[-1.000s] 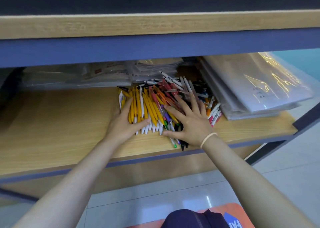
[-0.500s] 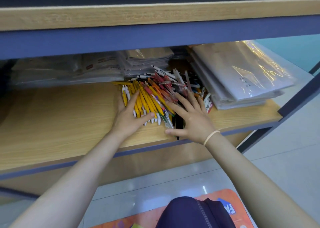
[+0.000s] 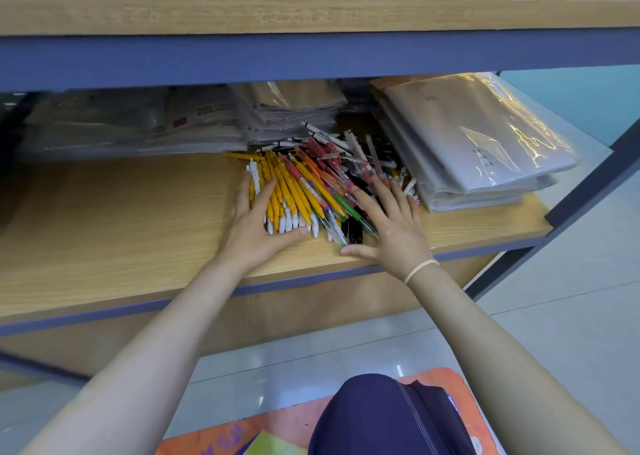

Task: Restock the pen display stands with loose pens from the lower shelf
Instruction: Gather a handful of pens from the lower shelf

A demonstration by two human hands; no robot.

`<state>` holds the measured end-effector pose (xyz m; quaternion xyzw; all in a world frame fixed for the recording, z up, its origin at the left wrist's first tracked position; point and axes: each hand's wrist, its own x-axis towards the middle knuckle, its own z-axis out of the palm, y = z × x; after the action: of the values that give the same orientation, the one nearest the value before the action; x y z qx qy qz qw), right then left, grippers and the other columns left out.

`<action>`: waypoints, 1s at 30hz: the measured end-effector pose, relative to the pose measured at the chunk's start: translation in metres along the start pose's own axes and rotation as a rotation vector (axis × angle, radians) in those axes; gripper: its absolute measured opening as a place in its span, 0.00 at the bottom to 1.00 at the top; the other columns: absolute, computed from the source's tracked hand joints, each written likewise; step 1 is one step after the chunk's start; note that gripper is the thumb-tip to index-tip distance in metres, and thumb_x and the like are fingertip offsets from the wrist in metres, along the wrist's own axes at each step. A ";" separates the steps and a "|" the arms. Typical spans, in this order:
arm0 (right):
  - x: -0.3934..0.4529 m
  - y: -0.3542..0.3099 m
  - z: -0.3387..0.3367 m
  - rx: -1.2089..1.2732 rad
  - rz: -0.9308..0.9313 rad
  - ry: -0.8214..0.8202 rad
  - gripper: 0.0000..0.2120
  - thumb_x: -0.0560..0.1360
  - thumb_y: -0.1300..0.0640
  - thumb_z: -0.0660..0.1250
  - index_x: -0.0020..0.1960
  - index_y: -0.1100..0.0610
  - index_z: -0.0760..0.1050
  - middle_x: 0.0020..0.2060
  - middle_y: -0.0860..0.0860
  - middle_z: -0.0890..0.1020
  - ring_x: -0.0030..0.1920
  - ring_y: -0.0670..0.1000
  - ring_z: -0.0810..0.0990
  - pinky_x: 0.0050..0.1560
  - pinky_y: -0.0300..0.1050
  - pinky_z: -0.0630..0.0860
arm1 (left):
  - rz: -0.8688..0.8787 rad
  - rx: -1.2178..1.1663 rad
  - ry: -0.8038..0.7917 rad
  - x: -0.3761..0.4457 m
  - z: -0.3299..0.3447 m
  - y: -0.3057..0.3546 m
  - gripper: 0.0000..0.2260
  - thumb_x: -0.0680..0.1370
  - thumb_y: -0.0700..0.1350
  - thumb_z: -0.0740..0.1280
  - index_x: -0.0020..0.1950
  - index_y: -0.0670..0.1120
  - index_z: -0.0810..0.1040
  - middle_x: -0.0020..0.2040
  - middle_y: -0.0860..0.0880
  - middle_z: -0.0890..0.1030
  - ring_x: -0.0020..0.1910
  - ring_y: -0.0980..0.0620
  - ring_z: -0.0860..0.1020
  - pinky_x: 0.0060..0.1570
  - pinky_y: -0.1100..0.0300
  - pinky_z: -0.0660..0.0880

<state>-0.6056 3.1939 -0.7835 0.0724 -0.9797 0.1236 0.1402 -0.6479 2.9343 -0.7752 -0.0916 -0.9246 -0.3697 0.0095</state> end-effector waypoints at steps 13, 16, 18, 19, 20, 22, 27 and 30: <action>0.018 -0.016 0.002 -0.087 0.013 -0.040 0.51 0.61 0.18 0.54 0.78 0.39 0.49 0.80 0.53 0.55 0.79 0.62 0.49 0.77 0.66 0.50 | -0.020 0.092 -0.159 -0.008 -0.022 -0.014 0.58 0.61 0.69 0.76 0.81 0.64 0.43 0.82 0.54 0.35 0.81 0.47 0.44 0.76 0.44 0.55; 0.016 -0.015 0.005 -0.097 0.009 -0.009 0.51 0.61 0.17 0.51 0.78 0.39 0.49 0.79 0.53 0.55 0.79 0.63 0.50 0.76 0.66 0.52 | -0.068 0.005 -0.073 -0.006 -0.011 -0.006 0.55 0.64 0.70 0.74 0.81 0.62 0.44 0.82 0.52 0.38 0.81 0.47 0.44 0.76 0.45 0.53; 0.013 -0.015 0.006 -0.102 -0.008 -0.013 0.51 0.61 0.17 0.50 0.79 0.39 0.51 0.79 0.53 0.56 0.79 0.63 0.50 0.76 0.66 0.53 | -0.098 -0.061 -0.029 -0.001 -0.006 0.000 0.52 0.66 0.70 0.72 0.82 0.61 0.46 0.83 0.50 0.41 0.81 0.47 0.45 0.77 0.44 0.53; 0.013 -0.014 0.006 -0.106 -0.014 -0.020 0.51 0.61 0.16 0.49 0.79 0.38 0.52 0.80 0.52 0.55 0.79 0.64 0.50 0.76 0.66 0.53 | -0.110 -0.092 -0.005 0.002 -0.004 0.002 0.50 0.67 0.70 0.70 0.82 0.61 0.47 0.83 0.50 0.42 0.81 0.46 0.45 0.77 0.43 0.53; 0.013 -0.014 0.005 -0.111 -0.015 -0.026 0.51 0.61 0.16 0.49 0.79 0.38 0.52 0.80 0.52 0.55 0.79 0.64 0.50 0.75 0.67 0.53 | -0.122 -0.119 0.019 0.005 -0.002 0.005 0.49 0.68 0.70 0.70 0.82 0.60 0.48 0.83 0.50 0.42 0.81 0.46 0.46 0.77 0.43 0.53; 0.016 -0.012 0.004 -0.114 0.001 -0.036 0.50 0.60 0.16 0.50 0.78 0.36 0.50 0.80 0.51 0.54 0.79 0.64 0.49 0.75 0.67 0.53 | -0.138 -0.134 0.057 0.012 0.002 0.007 0.47 0.70 0.69 0.69 0.82 0.60 0.50 0.83 0.50 0.44 0.81 0.45 0.47 0.77 0.41 0.54; 0.024 -0.006 0.002 -0.106 0.041 -0.081 0.49 0.60 0.15 0.50 0.77 0.31 0.45 0.81 0.48 0.48 0.79 0.64 0.43 0.75 0.68 0.49 | -0.153 -0.136 0.083 0.030 0.009 0.011 0.48 0.65 0.73 0.69 0.81 0.60 0.56 0.83 0.52 0.48 0.81 0.46 0.51 0.76 0.41 0.59; 0.023 -0.001 0.004 -0.097 0.050 -0.059 0.49 0.59 0.14 0.45 0.76 0.31 0.47 0.80 0.47 0.50 0.79 0.64 0.45 0.75 0.69 0.49 | -0.126 -0.131 0.096 0.036 0.012 0.013 0.44 0.69 0.69 0.72 0.80 0.61 0.58 0.83 0.54 0.48 0.81 0.47 0.53 0.76 0.45 0.60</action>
<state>-0.6279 3.1892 -0.7803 0.0446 -0.9897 0.0773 0.1115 -0.6799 2.9578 -0.7723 -0.0157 -0.9009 -0.4331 0.0244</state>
